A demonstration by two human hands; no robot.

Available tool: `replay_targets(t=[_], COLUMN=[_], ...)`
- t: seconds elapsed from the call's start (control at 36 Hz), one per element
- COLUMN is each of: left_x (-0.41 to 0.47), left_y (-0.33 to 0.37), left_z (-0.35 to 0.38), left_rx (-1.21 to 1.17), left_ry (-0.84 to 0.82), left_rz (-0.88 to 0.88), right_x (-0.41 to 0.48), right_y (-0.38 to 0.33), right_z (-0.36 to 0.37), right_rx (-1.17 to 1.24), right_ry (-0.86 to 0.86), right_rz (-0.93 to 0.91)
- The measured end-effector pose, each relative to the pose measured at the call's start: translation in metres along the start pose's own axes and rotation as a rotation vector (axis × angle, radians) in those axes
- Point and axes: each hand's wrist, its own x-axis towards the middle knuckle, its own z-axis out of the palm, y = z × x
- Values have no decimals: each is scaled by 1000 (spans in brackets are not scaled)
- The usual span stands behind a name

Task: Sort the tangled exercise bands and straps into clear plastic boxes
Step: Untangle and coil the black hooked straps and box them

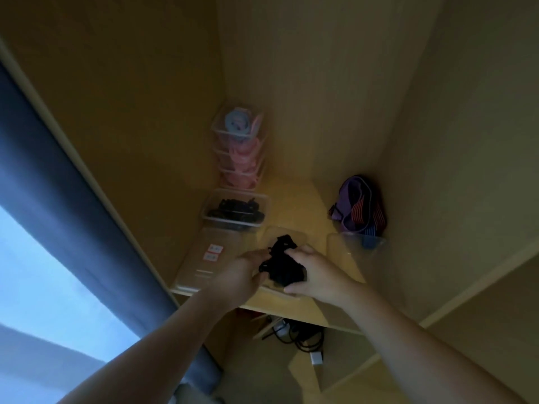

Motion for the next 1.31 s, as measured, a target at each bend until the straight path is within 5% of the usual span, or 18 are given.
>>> replay_targets(t=[0.17,0.39,0.64,1.0,1.31], left_x=[0,1,-4,12,2], left_y=[-5,6,10,0,0], left_z=[6,8,15,15,9], left_rx=[76,88,18,136,-32], left_ry=[125,73,-8,22,98], left_rz=[84,117,210,106,137], right_x=[4,7,18,23,25], right_y=[0,-3,24,28,13], right_z=[-26,-32,-16,-10,-28], right_rx=[-75,-88,-211,-276,-229], right_ry=[-56,-161,-52,-66,-87], right_rz=[-46,-50,-96,-112,-34])
